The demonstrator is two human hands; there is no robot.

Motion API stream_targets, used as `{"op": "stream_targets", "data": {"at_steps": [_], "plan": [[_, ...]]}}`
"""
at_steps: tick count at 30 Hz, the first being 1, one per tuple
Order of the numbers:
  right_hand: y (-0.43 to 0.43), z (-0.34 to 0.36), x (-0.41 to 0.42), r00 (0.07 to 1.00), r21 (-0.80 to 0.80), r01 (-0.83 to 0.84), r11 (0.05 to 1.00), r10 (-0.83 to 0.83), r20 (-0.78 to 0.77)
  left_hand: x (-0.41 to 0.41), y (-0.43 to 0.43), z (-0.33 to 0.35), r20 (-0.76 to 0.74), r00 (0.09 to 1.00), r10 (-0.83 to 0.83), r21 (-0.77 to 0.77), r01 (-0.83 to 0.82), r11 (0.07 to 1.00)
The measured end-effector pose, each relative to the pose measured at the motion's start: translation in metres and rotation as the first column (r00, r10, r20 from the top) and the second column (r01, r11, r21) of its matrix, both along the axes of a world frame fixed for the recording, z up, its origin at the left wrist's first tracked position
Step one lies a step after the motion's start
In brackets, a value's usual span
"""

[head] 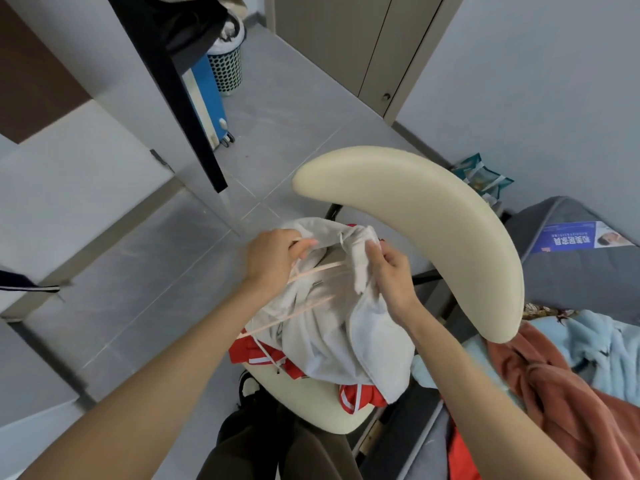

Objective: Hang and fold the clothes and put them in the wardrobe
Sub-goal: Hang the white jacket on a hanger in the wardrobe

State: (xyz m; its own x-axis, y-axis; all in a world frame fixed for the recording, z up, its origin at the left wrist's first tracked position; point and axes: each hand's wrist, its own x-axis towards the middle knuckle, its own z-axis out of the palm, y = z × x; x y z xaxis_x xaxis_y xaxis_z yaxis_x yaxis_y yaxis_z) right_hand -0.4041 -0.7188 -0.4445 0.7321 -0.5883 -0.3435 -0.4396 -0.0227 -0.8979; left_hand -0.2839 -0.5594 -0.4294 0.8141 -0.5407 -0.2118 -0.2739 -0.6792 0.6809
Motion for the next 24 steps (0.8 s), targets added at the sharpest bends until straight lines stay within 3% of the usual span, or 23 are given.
{"op": "stream_targets", "data": {"at_steps": [2, 5, 6, 8, 10, 11, 16, 19, 22, 24], "plan": [[0.009, -0.009, -0.009, 0.994, 0.115, 0.028, 0.993, -0.016, -0.104, -0.003, -0.002, -0.004, -0.053, 0.999, 0.014, -0.017, -0.015, 1.0], [0.012, -0.02, -0.025, 0.916, 0.275, -0.091, 0.957, 0.189, -0.355, -0.004, 0.004, -0.01, -0.15, 0.988, 0.021, -0.086, -0.034, 0.996], [0.01, -0.024, -0.03, 0.894, 0.24, -0.145, 0.96, 0.231, -0.384, -0.003, 0.007, -0.012, -0.162, 0.987, 0.017, -0.102, -0.034, 0.994], [0.005, -0.029, -0.035, 0.91, -0.116, -0.257, 0.96, 0.199, -0.364, -0.001, 0.012, -0.014, -0.16, 0.987, -0.03, -0.125, 0.01, 0.992], [0.002, -0.03, -0.031, 0.938, -0.444, -0.301, 0.844, 0.177, -0.299, 0.002, 0.015, -0.014, -0.139, 0.985, -0.1, -0.152, 0.078, 0.985], [0.0, -0.031, -0.026, 0.934, -0.497, -0.331, 0.802, 0.206, -0.29, 0.004, 0.016, -0.013, -0.127, 0.984, -0.122, -0.162, 0.101, 0.982], [-0.013, -0.035, 0.008, 0.714, -0.42, -0.681, 0.6, 0.416, -0.563, 0.007, 0.024, -0.012, -0.066, 0.989, -0.135, -0.153, 0.124, 0.98], [0.003, -0.024, 0.008, 0.728, -0.507, -0.685, 0.523, 0.527, -0.44, 0.007, 0.034, -0.009, -0.063, 0.992, -0.109, -0.17, 0.097, 0.981], [0.033, -0.016, -0.003, 0.73, -0.615, -0.664, 0.426, 0.548, -0.408, 0.007, 0.046, -0.007, -0.119, 0.99, -0.08, -0.217, 0.053, 0.975], [0.053, -0.012, -0.01, 0.728, -0.624, -0.661, 0.417, 0.56, -0.396, 0.006, 0.05, -0.005, -0.148, 0.985, -0.088, -0.219, 0.054, 0.974]]}}
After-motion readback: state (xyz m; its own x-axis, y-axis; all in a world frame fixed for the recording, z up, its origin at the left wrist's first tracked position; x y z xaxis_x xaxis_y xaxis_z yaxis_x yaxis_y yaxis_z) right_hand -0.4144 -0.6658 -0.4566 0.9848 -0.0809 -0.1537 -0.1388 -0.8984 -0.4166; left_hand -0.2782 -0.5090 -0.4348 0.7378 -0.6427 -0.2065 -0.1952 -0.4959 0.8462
